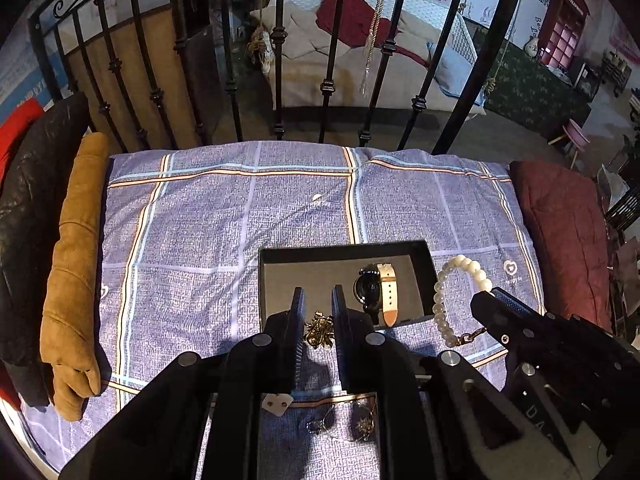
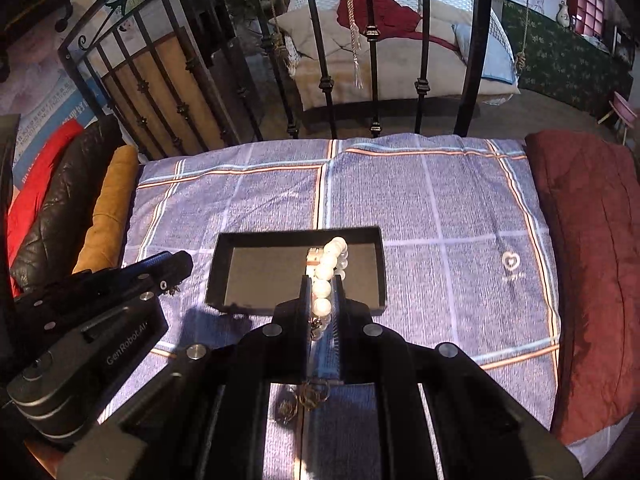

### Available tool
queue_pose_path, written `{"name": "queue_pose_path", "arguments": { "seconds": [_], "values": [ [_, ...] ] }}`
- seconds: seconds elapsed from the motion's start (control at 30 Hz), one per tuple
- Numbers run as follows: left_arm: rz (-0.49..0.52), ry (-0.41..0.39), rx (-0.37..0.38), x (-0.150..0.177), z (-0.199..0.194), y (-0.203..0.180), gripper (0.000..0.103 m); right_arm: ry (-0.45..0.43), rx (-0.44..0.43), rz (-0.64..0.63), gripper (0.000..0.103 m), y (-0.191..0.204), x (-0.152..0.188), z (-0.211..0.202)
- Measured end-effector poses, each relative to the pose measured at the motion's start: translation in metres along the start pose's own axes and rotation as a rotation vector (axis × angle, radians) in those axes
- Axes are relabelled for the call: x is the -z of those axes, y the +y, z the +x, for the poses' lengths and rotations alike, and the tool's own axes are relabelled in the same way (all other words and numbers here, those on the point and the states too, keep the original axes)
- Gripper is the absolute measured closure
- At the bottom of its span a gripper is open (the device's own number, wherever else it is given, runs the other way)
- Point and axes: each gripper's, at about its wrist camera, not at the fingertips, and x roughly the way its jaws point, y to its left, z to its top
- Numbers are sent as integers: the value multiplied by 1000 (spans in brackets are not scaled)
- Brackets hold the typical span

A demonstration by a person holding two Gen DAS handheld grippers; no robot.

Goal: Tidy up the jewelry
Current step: 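Lower the pearl bracelet into the box while the left gripper drops a gold brooch there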

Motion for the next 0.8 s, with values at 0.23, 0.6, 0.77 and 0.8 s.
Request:
{"name": "queue_pose_path", "arguments": {
  "seconds": [0.23,0.6,0.77,0.8],
  "values": [
    [15,0,-1,-21,21,-3,90,1,12,-13,93,-2,-18,25],
    [13,46,-20,-29,54,-4,90,35,33,-18,93,-12,-31,61],
    [10,72,-22,-32,68,-6,89,52,39,-19,93,-16,-34,72],
    [12,71,-29,-33,70,-6,89,55,38,-22,92,-17,-34,74]
  ]
}}
